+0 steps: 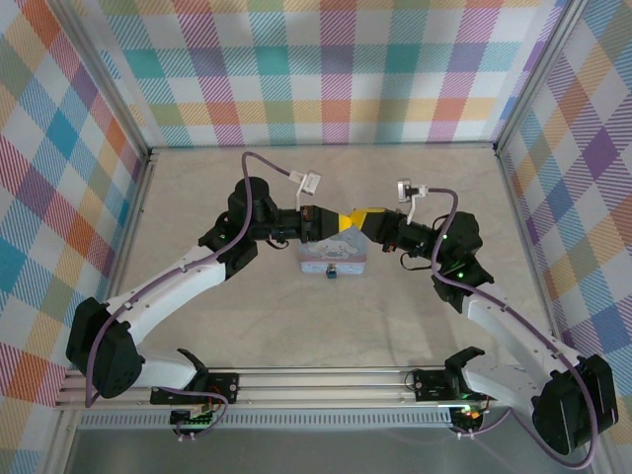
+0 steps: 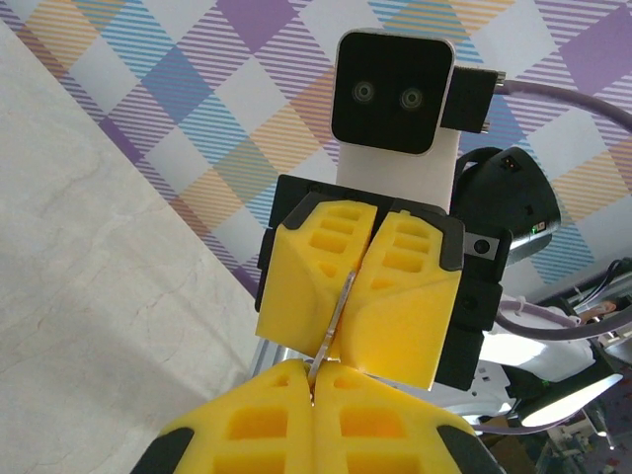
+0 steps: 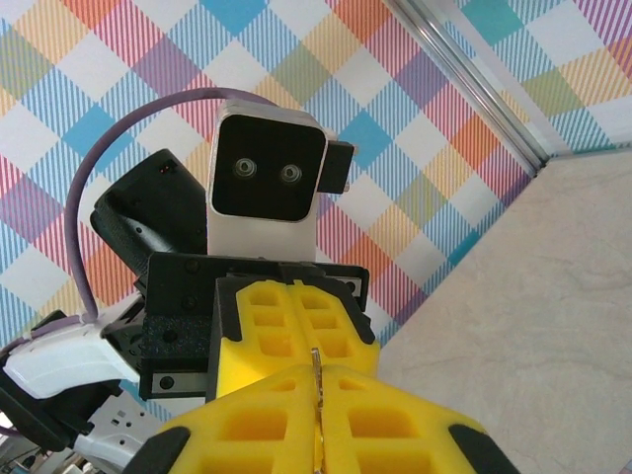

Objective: Unlock the padlock with the key

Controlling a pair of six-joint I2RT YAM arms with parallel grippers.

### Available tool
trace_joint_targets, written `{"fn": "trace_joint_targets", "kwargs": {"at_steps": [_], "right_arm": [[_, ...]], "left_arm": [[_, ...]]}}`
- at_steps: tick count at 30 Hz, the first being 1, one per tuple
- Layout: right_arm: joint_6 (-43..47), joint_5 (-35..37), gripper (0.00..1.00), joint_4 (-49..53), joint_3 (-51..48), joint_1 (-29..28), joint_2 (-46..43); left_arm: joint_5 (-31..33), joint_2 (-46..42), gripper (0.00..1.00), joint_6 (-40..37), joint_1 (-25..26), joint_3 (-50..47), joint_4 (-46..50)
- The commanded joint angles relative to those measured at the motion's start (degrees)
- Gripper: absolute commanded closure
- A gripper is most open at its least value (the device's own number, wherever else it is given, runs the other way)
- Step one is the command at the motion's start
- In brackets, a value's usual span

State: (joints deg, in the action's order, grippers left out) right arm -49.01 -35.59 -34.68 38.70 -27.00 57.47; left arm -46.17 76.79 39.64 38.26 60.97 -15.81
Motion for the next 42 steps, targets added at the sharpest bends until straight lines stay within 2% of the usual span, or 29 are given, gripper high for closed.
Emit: {"fn": "trace_joint_targets", "kwargs": {"at_steps": [1,3,5,7,10,13,15,19,23,27,31,37,42], "right_arm": [[0.68,0.12,0.94,-1.89,2.51,-0.33,0.36],[1.86,1.26,0.96,1.87,3.01,-0.33,-0.05],[3.9,2.7,0.99,6.39,4.06,-0.32,-0.81],[5.33,3.73,1.0,10.13,5.12,-0.33,-1.29],[7.18,5.39,1.0,16.59,7.35,-0.33,-1.55],[8.92,8.85,1.0,24.29,9.85,-0.33,-1.84],[9.65,12.12,1.0,29.97,11.69,-0.41,-1.77],[10.73,19.66,1.0,41.97,16.48,-1.65,-0.43],[8.99,29.6,1.0,55.22,22.6,-4.07,2.8],[5.56,32.91,1.0,62.78,27.25,-5.28,6.36],[3.51,34.21,1.0,65.96,30.36,-7.43,8.78],[1.85,35.1,1.0,66.5,31.66,-9.91,8.98],[0.51,34.06,1.0,65.99,31.83,-11.11,8.8]], "left_arm": [[-2.35,-0.68,1.0,-1.17,1.72,-0.15,0.03],[-2.01,-0.74,0.98,-1.94,1.73,0.02,1.32],[-1.2,-0.92,0.93,-2.9,1.73,0.2,2.97],[-0.05,-1.33,0.78,-4.12,1.73,0.2,4.82],[2.73,-2.43,0.61,-6.05,1.73,0.2,8.2],[7.47,-4.15,0.56,-8.82,1.73,0.09,12.48],[12.03,-5.59,0.49,-10.35,1.71,-0.05,15.29],[23.19,-8.87,0.48,-14.47,2.52,-0.74,19.65],[36.7,-10.86,0.43,-20.84,6.5,-0.89,22.41],[49.82,-9.53,0.37,-29.4,12.77,0.37,23.96],[58.93,-6.99,0.35,-37.74,18.25,0.88,21.7],[63.58,-6.92,0.33,-47.42,21.42,-5.08,9.72],[60.94,-8.39,0.34,-56.69,21.42,-11.67,-0.16]]}}
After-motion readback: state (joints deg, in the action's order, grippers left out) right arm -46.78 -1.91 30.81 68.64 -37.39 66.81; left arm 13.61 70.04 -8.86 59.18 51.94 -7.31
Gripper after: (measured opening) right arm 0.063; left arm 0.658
